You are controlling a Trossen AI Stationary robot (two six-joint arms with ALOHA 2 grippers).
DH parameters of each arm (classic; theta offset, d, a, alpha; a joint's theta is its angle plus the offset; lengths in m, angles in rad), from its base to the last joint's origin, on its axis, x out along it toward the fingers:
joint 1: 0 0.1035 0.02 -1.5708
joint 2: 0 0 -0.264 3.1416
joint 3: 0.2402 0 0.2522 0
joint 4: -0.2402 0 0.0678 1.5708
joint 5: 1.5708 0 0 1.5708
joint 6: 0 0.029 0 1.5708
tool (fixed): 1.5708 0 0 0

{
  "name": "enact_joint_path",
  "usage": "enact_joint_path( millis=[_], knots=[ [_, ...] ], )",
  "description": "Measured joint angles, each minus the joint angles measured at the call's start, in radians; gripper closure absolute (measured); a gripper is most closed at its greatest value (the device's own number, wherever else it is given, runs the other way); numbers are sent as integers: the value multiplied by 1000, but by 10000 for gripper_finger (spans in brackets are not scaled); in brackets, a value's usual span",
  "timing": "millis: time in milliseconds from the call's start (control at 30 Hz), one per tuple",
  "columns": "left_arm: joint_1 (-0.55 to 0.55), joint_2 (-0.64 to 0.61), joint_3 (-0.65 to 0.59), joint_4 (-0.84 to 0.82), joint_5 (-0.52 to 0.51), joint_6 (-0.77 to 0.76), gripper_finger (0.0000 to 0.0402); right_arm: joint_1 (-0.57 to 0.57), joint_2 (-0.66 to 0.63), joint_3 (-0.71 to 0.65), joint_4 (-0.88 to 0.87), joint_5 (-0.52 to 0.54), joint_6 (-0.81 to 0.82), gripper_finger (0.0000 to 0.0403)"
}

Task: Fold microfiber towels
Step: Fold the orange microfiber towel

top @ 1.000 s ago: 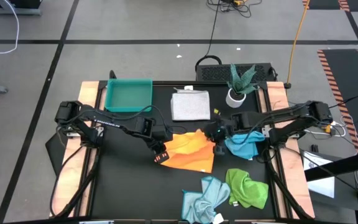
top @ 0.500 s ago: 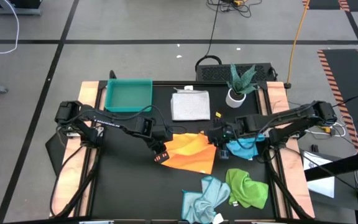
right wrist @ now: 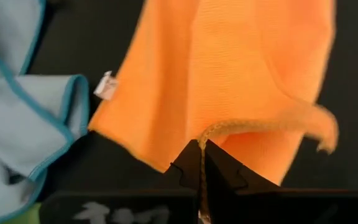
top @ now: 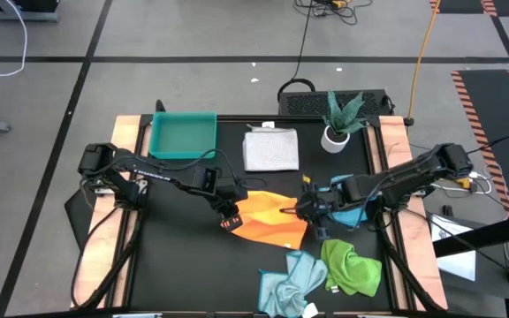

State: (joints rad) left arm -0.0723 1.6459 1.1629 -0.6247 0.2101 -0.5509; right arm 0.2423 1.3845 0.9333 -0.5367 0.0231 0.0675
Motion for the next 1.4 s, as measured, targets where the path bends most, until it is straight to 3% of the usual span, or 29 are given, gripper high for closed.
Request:
enact_joint_path(
  millis=[333, 600, 800, 1100, 1167, 1333, 1400],
  knots=[
    [1, 0, 0, 0, -1, -4, 387, 28, -4, 114, -67, 32, -83, 403],
    [1, 0, 0, 0, -3, 11, 397, 47, 71, 43, -78, -33, -104, 403],
    [1, 0, 0, -1, -7, 7, 375, 98, 183, 40, -76, -54, -199, 402],
    [-9, 0, 0, -2, 40, 41, 307, 99, 176, 43, -66, -54, -145, 371],
    [-7, 0, 0, -2, -20, 45, 288, 99, 177, 49, -62, -53, -106, 362],
    [21, 16, 0, 55, -291, 121, 256, 109, 176, 91, -2, -52, -79, 349],
    [45, 36, 0, 86, -295, 154, 251, 113, 176, 105, 1, -50, -72, 349]
  ],
)
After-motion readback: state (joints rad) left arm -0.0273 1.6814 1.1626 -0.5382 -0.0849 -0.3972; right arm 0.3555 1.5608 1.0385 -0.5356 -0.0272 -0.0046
